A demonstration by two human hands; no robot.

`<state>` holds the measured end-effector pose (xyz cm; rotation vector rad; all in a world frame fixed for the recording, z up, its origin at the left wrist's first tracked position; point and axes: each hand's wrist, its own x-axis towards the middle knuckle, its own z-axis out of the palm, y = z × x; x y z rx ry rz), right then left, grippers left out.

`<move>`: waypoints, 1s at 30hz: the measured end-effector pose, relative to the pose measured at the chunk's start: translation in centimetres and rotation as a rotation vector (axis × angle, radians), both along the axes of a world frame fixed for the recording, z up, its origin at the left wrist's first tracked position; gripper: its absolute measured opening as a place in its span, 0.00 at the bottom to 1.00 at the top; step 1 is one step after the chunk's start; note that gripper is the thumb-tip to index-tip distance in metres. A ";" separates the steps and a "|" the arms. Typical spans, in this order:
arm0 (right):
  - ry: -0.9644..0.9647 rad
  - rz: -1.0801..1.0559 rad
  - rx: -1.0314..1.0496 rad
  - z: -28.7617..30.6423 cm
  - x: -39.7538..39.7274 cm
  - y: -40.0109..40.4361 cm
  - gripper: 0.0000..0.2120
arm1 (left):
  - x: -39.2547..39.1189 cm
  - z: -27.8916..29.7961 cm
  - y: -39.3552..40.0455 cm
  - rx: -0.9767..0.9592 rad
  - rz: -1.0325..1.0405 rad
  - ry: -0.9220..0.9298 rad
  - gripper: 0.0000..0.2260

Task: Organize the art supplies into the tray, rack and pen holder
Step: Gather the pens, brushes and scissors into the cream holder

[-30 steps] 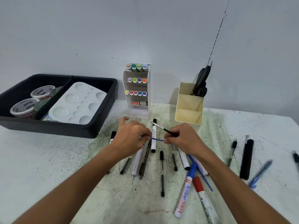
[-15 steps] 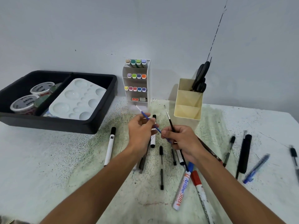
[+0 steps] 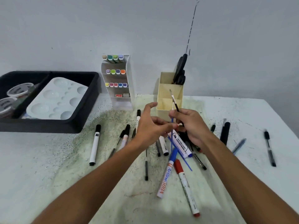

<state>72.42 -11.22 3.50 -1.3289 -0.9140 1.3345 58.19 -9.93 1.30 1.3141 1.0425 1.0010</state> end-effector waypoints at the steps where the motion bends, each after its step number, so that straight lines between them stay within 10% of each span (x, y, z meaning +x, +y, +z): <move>1: -0.029 -0.016 0.019 0.0 0.7 0.1 0.07 | 0.4 -0.4 0.2 0.076 0.021 0.053 0.22; 4: -0.063 -0.041 0.031 -0.2 3.0 0.3 0.09 | 0.7 -2.9 0.8 0.409 0.009 0.361 0.03; 9: 0.072 0.118 -0.167 -0.6 4.9 -0.5 0.07 | -0.3 -7.7 0.6 0.718 -0.108 0.887 0.11; 23: -0.072 0.346 -0.359 -2.8 6.6 -0.4 0.10 | 2.7 -6.0 0.7 0.481 0.008 1.349 0.26; 30: -0.056 0.367 -0.356 -3.1 8.0 -0.4 0.10 | 2.4 -5.5 1.3 0.319 -0.005 1.238 0.25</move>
